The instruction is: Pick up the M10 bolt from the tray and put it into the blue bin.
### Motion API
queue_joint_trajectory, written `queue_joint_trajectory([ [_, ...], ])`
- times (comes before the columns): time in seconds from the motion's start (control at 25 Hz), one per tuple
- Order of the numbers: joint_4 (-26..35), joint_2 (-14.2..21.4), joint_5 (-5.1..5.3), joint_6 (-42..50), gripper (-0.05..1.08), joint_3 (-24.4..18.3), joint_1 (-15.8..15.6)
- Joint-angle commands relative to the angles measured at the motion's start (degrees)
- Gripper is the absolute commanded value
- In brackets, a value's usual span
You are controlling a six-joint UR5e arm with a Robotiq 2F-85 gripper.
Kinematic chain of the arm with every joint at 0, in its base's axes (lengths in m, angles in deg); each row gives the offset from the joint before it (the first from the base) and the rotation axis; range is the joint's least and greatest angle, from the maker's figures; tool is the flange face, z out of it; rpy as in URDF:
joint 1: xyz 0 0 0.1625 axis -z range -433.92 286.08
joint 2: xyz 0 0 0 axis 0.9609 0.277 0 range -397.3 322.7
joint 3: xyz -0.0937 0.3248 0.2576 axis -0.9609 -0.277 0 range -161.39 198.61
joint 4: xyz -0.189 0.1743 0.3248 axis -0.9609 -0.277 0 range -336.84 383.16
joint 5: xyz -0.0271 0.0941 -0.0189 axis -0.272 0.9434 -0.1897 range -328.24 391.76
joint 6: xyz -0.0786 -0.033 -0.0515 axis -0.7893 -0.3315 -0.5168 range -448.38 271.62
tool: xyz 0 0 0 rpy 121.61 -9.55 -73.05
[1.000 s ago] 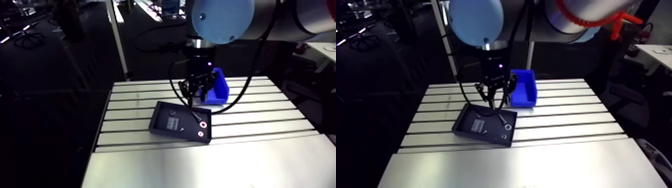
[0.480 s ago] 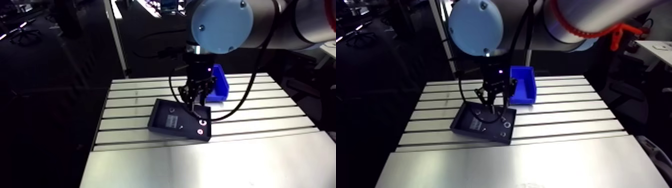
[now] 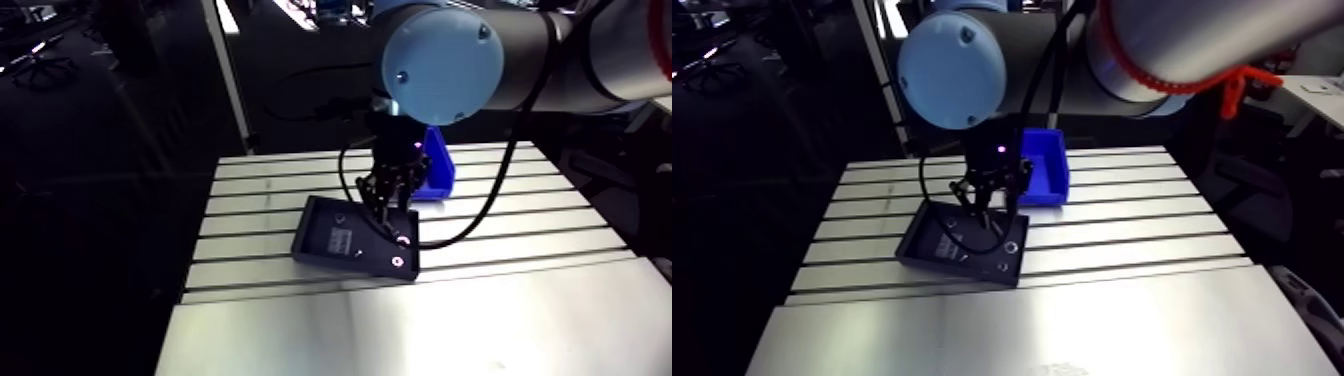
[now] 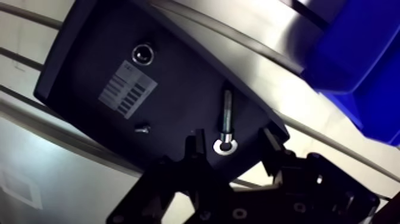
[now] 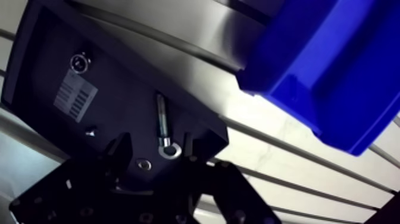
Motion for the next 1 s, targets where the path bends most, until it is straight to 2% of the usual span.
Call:
queue_joint_trajectory([
  [0.04,-3.2,-0.1,0.38,0.0,0.44,1.1,0.5],
  [0.2,-3.4,-0.1,0.38,0.0,0.45,1.6,0.5],
  [0.52,-3.4,-0.1,0.46,0.1,0.53,2.1,0.3],
  [0.6,-3.4,-0.1,0.46,0.1,0.53,2.4,0.4],
  [0.68,-3.5,-0.1,0.9,0.1,0.53,2.8,0.4],
  [1.0,-4.2,-0.1,0.9,0.1,0.57,2.8,0.4],
])
